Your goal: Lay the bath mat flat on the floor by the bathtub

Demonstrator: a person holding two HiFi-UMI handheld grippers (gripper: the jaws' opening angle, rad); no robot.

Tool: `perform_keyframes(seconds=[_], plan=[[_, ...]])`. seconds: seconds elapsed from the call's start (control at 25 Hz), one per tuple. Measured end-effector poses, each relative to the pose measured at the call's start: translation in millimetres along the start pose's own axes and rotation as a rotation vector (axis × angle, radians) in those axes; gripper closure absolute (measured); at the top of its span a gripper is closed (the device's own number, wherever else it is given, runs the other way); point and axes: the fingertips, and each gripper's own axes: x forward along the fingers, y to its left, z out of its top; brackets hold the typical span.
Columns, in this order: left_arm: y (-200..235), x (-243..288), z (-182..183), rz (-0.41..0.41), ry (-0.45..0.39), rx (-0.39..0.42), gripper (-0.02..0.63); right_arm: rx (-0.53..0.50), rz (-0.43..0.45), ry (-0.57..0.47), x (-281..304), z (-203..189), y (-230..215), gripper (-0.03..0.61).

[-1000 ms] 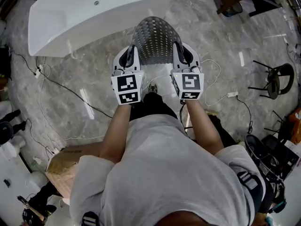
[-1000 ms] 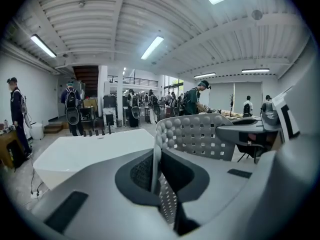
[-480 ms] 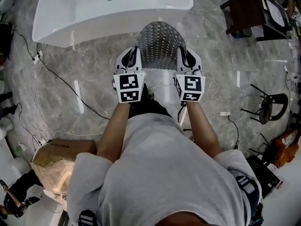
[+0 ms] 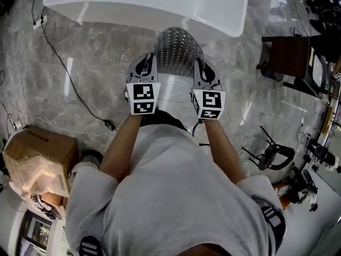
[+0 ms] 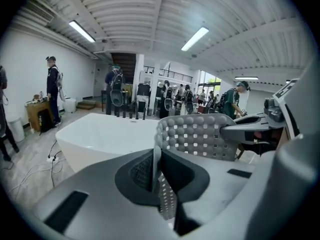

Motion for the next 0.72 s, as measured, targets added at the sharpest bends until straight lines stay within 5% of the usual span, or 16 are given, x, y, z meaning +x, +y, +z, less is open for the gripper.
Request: perform_keyframes(seconds=[0.36,0.72], plan=[[67.4,-5.4,-1.7,0.200,-0.005,-0.105,0.589,-0.117,0.245,-0.011,66.1,33.6,35.9,0.555],[81.9,-8.0,-58.4,0.430,0.002,-0.202,0.589,-0.266,0.529,0.002,119.0,0.2,64.2,0.555]])
